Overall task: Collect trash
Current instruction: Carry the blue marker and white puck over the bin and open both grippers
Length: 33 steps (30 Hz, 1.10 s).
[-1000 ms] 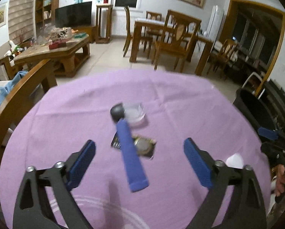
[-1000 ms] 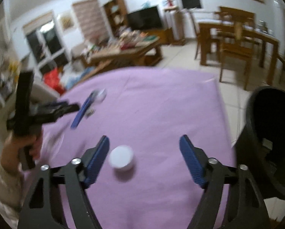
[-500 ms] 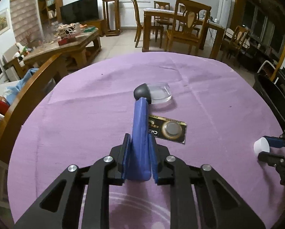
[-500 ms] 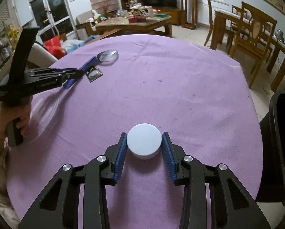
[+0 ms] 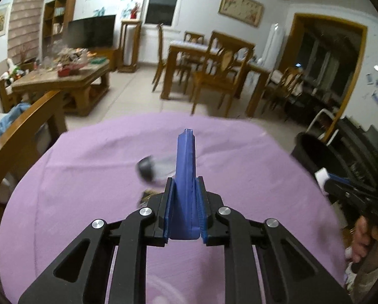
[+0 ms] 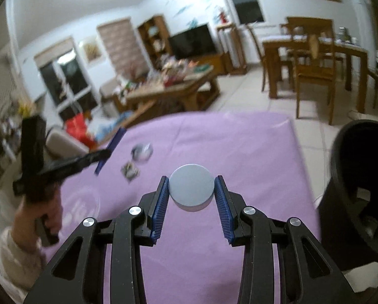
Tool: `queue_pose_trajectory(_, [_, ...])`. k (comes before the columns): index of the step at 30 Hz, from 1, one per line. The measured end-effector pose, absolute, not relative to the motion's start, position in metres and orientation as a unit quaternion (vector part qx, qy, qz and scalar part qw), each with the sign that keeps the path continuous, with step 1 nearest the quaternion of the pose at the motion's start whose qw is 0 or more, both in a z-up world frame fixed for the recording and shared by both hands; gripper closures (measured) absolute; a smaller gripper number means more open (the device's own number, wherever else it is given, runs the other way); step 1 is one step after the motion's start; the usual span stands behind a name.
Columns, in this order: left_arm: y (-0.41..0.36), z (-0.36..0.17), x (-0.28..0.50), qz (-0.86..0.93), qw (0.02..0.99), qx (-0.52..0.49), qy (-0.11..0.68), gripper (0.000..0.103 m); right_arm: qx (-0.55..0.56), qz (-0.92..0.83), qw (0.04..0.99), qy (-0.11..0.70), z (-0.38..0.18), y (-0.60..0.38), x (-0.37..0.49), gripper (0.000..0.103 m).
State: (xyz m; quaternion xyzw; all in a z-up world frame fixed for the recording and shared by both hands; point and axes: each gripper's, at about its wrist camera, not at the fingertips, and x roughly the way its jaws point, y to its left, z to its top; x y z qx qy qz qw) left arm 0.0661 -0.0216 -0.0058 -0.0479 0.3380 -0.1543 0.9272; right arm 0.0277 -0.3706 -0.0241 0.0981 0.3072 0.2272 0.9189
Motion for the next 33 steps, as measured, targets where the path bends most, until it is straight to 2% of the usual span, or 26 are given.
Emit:
queue_pose_trajectory(6, [-0.07,0.015,0.066,-0.208,0.926,-0.045,0.313,0.085,0.153,0.186,0.934,0.265,-0.007,-0.427,0.018,0.066])
queue_pose_trajectory(14, [-0.171,0.026,0.072,-0.292,0.906,-0.021,0.305,0.085,0.192,0.134,0.945,0.23,0.004,-0.51,-0.004,0.066])
queue_pose_trajectory(24, [-0.28,0.016,0.079,-0.367,0.876,0.004,0.313,0.085,0.237,0.069,0.946,0.212,-0.008,-0.599,-0.023,0.066])
queue_pose_trajectory(33, [-0.336,-0.001,0.082,-0.397,0.858,0.017,0.325,0.085,0.264,0.033,0.94,0.214,-0.027,-0.648,-0.033,0.066])
